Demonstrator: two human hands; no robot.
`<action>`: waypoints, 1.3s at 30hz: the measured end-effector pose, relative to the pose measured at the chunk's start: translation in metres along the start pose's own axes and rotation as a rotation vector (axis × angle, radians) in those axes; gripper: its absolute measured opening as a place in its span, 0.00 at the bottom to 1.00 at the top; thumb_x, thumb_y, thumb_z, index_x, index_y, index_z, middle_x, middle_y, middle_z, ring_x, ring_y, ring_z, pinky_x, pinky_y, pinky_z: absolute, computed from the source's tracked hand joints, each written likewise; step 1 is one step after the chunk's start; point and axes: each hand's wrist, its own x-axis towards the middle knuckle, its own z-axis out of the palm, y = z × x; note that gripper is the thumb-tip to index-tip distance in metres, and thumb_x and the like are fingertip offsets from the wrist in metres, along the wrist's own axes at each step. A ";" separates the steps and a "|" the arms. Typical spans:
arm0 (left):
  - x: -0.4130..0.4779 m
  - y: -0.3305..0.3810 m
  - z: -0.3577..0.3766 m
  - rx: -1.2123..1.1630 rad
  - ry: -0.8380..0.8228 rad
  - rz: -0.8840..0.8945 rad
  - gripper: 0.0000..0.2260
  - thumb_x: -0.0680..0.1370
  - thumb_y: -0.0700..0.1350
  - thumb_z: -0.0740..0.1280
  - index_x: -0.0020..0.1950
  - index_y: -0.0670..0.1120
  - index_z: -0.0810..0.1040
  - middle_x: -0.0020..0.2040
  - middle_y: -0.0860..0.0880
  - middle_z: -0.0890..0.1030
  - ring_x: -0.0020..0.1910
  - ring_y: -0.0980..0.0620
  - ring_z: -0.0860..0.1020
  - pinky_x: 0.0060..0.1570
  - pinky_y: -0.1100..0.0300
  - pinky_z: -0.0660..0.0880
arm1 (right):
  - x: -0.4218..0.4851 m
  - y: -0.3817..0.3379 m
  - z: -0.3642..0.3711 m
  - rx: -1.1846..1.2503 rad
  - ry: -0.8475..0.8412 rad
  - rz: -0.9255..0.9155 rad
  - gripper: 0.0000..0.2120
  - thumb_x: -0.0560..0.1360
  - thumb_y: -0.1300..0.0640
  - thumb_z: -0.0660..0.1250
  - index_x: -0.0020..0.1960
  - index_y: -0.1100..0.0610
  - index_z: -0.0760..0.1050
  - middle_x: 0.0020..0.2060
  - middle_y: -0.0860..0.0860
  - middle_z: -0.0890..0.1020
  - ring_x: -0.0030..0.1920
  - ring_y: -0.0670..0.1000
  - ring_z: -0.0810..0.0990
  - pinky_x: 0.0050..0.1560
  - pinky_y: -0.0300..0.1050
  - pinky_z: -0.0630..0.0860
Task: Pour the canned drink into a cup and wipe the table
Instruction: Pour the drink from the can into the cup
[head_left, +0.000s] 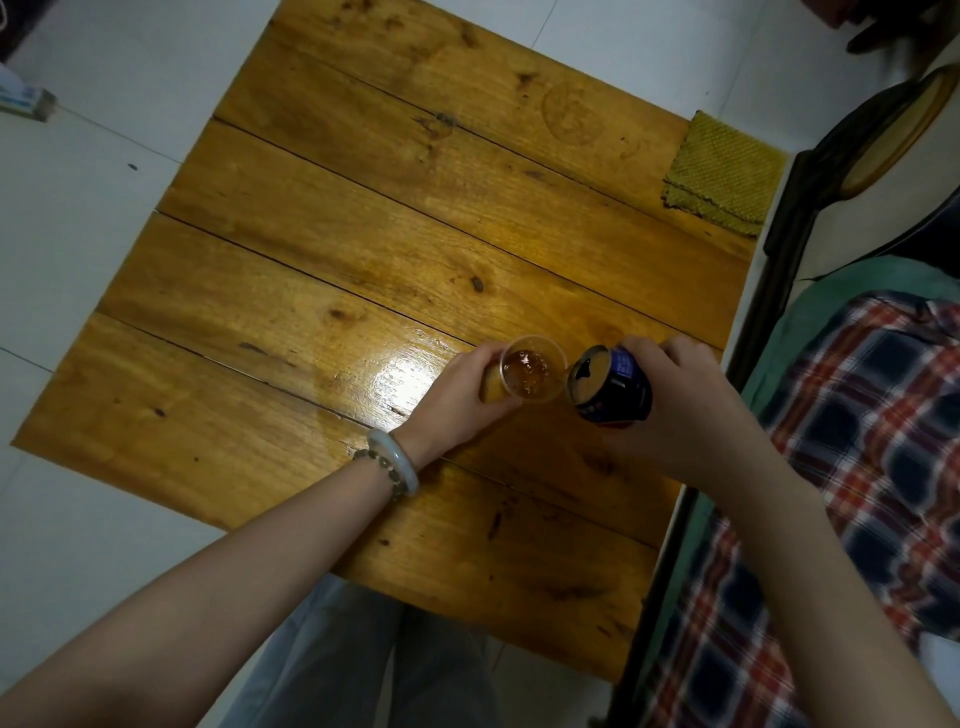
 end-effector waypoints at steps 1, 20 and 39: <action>0.000 0.001 0.000 -0.003 0.000 -0.002 0.26 0.70 0.47 0.75 0.66 0.49 0.70 0.60 0.50 0.77 0.60 0.51 0.74 0.59 0.49 0.73 | 0.000 0.000 0.000 -0.003 0.000 -0.003 0.38 0.62 0.46 0.75 0.68 0.49 0.62 0.48 0.46 0.63 0.49 0.45 0.57 0.46 0.42 0.61; -0.004 0.005 -0.001 0.017 -0.005 0.008 0.26 0.72 0.48 0.73 0.67 0.47 0.69 0.61 0.49 0.77 0.61 0.50 0.73 0.59 0.49 0.72 | -0.008 0.004 -0.001 0.006 0.018 -0.021 0.38 0.63 0.47 0.75 0.68 0.51 0.63 0.48 0.48 0.64 0.50 0.47 0.59 0.47 0.43 0.63; -0.005 0.008 -0.003 0.023 0.006 0.018 0.25 0.73 0.46 0.73 0.67 0.44 0.70 0.60 0.47 0.77 0.60 0.49 0.74 0.59 0.50 0.72 | -0.004 0.003 -0.002 -0.030 0.013 -0.033 0.37 0.62 0.47 0.74 0.68 0.51 0.64 0.48 0.48 0.64 0.49 0.48 0.60 0.47 0.43 0.62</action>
